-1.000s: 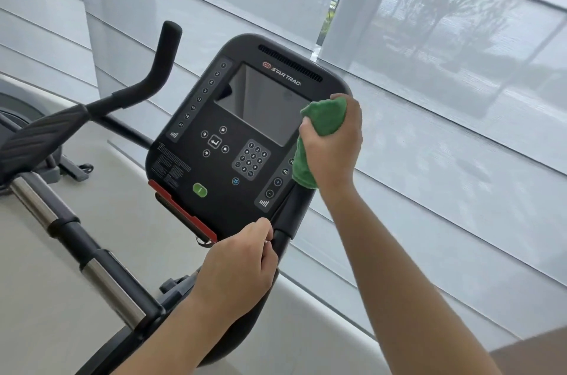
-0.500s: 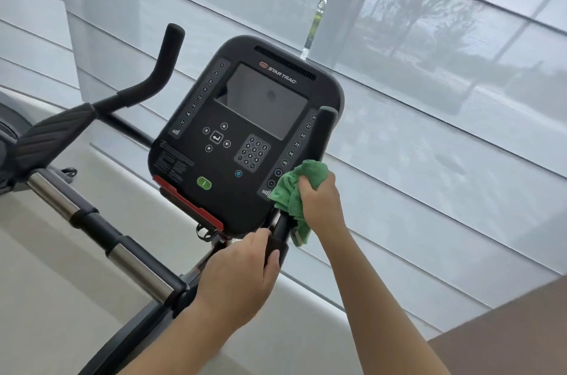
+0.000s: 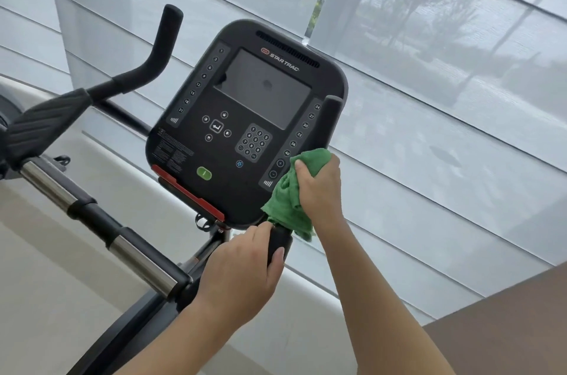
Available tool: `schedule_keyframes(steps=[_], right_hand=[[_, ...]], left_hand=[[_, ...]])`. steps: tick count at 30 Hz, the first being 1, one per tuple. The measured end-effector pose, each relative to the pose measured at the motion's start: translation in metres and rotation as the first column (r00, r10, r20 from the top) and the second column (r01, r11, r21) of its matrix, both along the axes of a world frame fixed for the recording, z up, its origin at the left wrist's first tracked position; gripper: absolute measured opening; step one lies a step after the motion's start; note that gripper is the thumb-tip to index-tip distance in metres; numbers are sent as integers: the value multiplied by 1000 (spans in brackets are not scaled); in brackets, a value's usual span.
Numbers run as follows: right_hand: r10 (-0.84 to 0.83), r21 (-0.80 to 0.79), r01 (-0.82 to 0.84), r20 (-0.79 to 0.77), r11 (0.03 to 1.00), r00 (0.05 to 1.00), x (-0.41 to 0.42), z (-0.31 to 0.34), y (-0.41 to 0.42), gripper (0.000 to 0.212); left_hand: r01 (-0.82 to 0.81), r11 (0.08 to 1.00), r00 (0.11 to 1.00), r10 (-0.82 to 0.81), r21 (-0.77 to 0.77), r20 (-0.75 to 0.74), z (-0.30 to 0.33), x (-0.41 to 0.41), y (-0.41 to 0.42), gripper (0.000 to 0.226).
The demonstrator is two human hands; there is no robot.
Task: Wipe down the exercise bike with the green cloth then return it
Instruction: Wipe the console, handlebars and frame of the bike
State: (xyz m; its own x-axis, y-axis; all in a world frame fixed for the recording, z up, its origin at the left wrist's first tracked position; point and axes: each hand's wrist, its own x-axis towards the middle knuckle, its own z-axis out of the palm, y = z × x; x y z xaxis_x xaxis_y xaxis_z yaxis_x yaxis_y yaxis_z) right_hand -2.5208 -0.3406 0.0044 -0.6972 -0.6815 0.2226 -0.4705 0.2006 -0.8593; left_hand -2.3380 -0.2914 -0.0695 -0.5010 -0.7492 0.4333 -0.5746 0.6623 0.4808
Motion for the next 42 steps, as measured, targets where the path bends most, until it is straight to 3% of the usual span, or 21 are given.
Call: schedule_keyframes(steps=[4, 8, 12, 16, 20, 25, 30, 36, 42], right_hand=[[-8, -55, 4, -70, 998, 998, -22, 19, -28, 42], [82, -122, -102, -164, 987, 983, -43, 23, -34, 41], [194, -190, -223, -159, 956, 968, -61, 31, -38, 52], [191, -352, -238, -165, 905, 968, -73, 64, -47, 71], [257, -435, -269, -89, 859, 962, -77, 103, -65, 62], [346, -379, -309, 31, 872, 938, -76, 86, -70, 42], [331, -398, -281, 59, 873, 942, -73, 73, -70, 41], [323, -350, -262, 129, 900, 938, -69, 53, -60, 41], [296, -220, -237, 296, 946, 908, -59, 0, -35, 22]], left_hand=[[-3, 1000, 1000, 3, 4, -19, 2, 1, 0, 37], [8, 1000, 999, -8, 17, -52, 1, 0, -4, 35], [17, 999, 999, -16, 50, -28, 6, -2, -5, 39], [36, 994, 999, -33, 104, -29, 17, -1, -4, 42], [35, 991, 999, -29, 130, -42, 21, -4, -3, 42], [8, 987, 999, -1, 159, -40, 21, -10, -1, 41], [-6, 975, 1000, 2, 222, 16, 26, -8, 0, 44], [-52, 980, 997, 39, 192, 68, 23, -6, 4, 43], [-41, 987, 999, 39, 156, 16, 18, -5, 2, 38]])
